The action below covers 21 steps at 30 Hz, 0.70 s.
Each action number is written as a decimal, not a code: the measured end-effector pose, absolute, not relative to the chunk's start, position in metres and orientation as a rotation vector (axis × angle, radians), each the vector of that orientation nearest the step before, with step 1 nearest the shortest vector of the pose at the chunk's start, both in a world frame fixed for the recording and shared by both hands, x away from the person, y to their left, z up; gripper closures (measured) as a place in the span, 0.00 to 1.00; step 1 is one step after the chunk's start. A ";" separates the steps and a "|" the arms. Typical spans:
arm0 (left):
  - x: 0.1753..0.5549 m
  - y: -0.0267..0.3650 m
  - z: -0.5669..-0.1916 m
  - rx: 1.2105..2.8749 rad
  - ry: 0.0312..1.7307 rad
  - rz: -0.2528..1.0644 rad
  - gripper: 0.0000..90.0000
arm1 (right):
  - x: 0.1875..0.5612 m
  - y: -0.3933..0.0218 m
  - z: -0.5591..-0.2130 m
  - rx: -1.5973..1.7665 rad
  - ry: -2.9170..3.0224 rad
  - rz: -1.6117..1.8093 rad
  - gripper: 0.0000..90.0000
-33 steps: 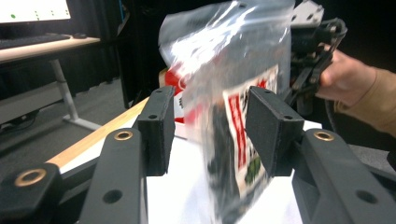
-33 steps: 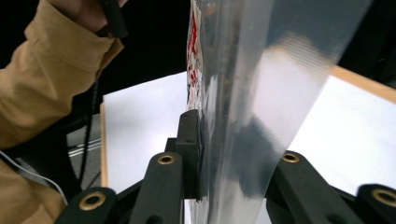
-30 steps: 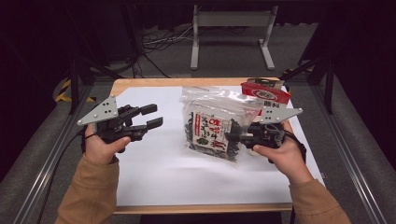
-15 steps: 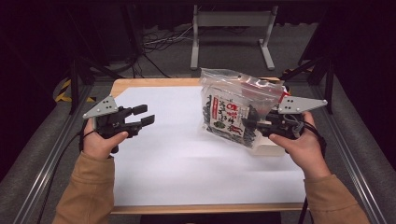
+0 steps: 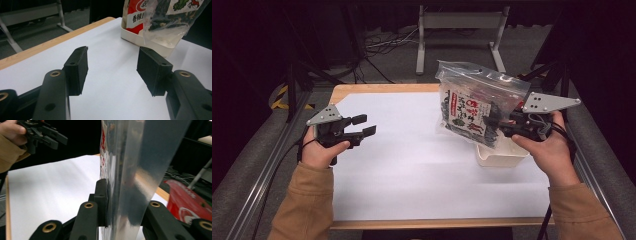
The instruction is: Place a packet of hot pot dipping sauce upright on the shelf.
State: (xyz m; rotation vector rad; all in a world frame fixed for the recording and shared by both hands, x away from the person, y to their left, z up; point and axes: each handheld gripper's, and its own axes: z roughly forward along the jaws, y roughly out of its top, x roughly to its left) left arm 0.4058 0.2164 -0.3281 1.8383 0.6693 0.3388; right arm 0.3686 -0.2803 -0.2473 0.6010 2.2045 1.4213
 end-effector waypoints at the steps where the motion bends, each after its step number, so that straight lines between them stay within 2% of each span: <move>1: 0.406 0.216 -0.328 1.840 0.672 0.334 0.47 | 0.369 -0.282 -0.246 0.606 2.202 1.414 0.82; 21: 0.410 0.214 -0.334 1.868 0.677 0.313 0.44 | 0.374 -0.310 -0.247 0.756 2.100 1.287 0.82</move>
